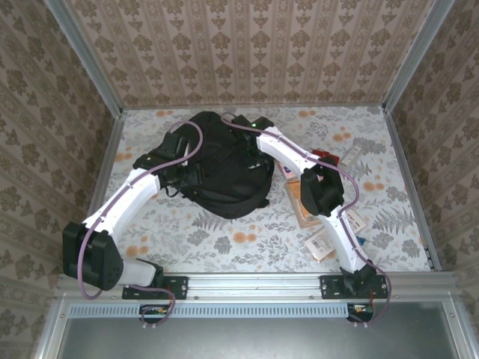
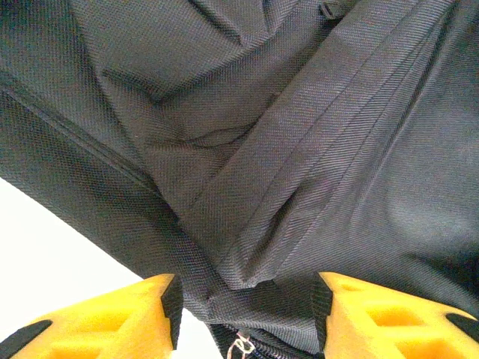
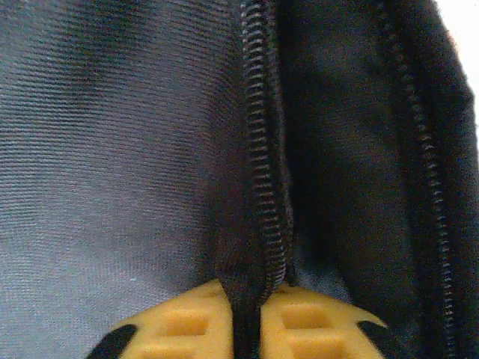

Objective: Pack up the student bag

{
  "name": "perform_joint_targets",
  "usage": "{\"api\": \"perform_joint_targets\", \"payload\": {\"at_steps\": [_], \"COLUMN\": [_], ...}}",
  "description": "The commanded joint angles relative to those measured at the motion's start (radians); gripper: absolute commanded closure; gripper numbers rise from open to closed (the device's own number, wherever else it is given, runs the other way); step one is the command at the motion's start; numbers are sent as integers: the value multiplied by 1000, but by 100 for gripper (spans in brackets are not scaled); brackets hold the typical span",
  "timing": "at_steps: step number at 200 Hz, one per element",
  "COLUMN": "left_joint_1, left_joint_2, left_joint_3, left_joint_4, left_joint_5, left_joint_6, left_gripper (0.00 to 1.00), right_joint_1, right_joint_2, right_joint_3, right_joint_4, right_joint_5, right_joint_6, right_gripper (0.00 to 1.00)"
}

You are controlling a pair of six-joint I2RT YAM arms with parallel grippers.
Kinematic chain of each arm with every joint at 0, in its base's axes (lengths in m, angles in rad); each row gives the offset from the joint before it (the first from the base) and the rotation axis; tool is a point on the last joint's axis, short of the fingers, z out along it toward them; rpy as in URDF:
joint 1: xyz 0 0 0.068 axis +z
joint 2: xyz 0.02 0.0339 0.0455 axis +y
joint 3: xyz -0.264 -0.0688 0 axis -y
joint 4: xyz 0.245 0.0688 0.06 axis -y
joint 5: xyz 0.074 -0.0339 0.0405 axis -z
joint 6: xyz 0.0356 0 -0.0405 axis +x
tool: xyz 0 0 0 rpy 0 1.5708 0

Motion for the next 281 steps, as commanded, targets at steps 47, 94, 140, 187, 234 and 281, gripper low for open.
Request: {"api": "perform_joint_targets", "payload": {"at_steps": [47,94,140,187,234,281], "left_joint_1": [-89,-196,-323,-412,-458,-460], "left_joint_2": [9,69,155,294,429,435], "left_joint_3": [140,252,376,530,662,653], "left_joint_4": [-74,-91,-106,-186,-260,-256], "left_joint_5": [-64,-29,-86,-260,-384,-387], "left_joint_6": [71,144,219,242,208,177], "left_gripper": [45,15,0,0,0,11], "right_joint_1": [-57,-177,-216,-217,-215,-224], "right_joint_2": [-190,-325,-432,-502,-544,-571], "right_joint_3": [28,-232,-510,-574,-678,-705], "right_joint_4": [59,362,684,783,920,918], "right_joint_5": [-358,-729,-839,-836,-847,-849], "right_joint_6": [186,606,1018,1181,1290,1279], "right_gripper": [100,100,100,98,97,97]}}
